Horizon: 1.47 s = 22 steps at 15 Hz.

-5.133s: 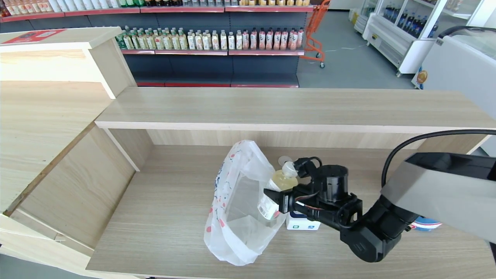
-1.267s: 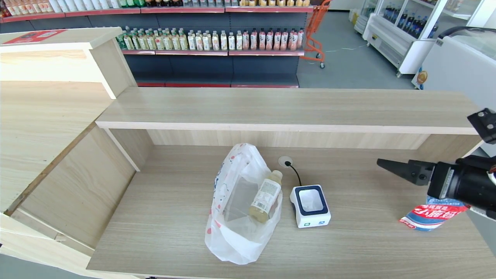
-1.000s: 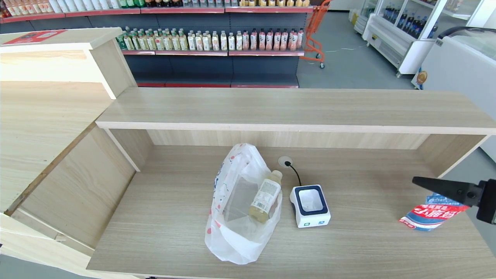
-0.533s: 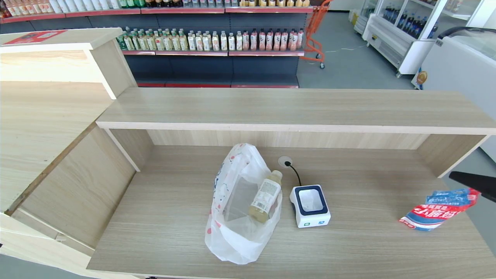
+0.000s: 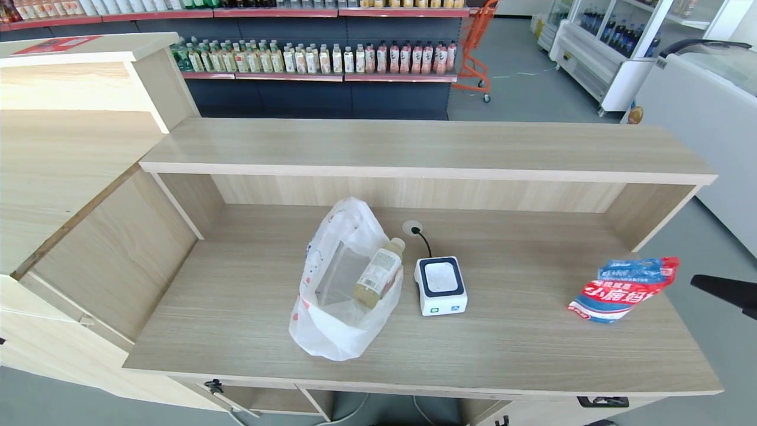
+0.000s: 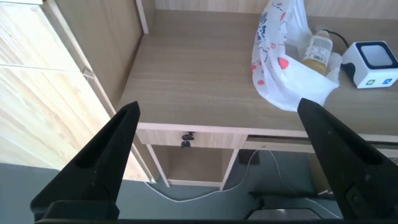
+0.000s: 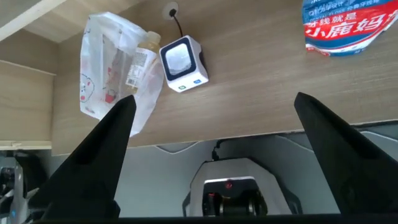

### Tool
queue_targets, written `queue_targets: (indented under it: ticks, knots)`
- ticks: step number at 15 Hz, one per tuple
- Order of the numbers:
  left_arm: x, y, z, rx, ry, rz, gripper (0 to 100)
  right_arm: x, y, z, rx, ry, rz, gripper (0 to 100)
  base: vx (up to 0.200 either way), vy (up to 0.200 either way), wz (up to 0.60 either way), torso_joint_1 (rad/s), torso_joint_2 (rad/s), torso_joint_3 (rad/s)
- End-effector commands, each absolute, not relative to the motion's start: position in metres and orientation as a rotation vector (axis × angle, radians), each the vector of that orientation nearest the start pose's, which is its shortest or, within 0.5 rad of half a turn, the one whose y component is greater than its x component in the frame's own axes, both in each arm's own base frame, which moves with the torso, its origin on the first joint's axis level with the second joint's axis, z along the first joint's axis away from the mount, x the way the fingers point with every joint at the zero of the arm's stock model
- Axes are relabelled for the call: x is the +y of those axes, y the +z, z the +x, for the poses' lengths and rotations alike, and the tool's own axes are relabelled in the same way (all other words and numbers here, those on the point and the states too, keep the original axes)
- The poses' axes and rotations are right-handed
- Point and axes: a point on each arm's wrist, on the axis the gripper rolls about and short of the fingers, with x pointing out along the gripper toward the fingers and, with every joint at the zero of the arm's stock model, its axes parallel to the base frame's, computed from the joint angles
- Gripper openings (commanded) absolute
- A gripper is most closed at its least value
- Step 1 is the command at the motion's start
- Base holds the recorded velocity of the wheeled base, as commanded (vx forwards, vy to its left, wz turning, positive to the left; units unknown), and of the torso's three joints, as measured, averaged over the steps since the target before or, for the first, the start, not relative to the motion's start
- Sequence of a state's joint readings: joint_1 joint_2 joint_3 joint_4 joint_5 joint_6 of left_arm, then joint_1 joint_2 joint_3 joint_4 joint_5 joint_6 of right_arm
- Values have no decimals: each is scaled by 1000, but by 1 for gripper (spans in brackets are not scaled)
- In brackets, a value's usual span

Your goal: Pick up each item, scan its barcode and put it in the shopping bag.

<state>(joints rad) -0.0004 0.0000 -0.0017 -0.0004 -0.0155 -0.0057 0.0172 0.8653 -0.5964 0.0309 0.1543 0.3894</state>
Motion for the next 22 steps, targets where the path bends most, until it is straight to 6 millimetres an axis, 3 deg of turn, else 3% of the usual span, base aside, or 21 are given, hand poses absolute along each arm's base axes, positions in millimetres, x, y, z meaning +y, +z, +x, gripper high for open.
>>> queue_targets:
  ticks: [1, 6, 13, 16, 18, 22]
  knots:
    - [0, 76, -23, -3, -15, -5, 100, 5, 223, 94, 339, 109, 409, 100, 0, -200, 0, 12, 12, -2]
    - [0, 76, -23, -3, -15, -3, 100, 0, 229, 109, 367, 13, 612, 100, 0, -200, 0, 4, -4, -3]
    - [0, 76, -23, -3, -15, -8, 100, -24, 243, 184, 404, -209, 862, 100, 0, -171, 0, 6, 4, -2]
    - [0, 76, -23, -3, -15, -6, 100, -32, 223, 224, 466, -367, 955, 100, 0, 0, 0, 0, 0, 0]
    - [0, 76, -23, -3, -15, -6, 100, -30, 213, 237, 531, -406, 998, 100, 0, 0, 0, 0, 0, 0]
    - [0, 76, -23, -3, -15, -6, 100, -23, 193, 286, 585, -489, 1089, 100, 0, 0, 0, 0, 0, 0]
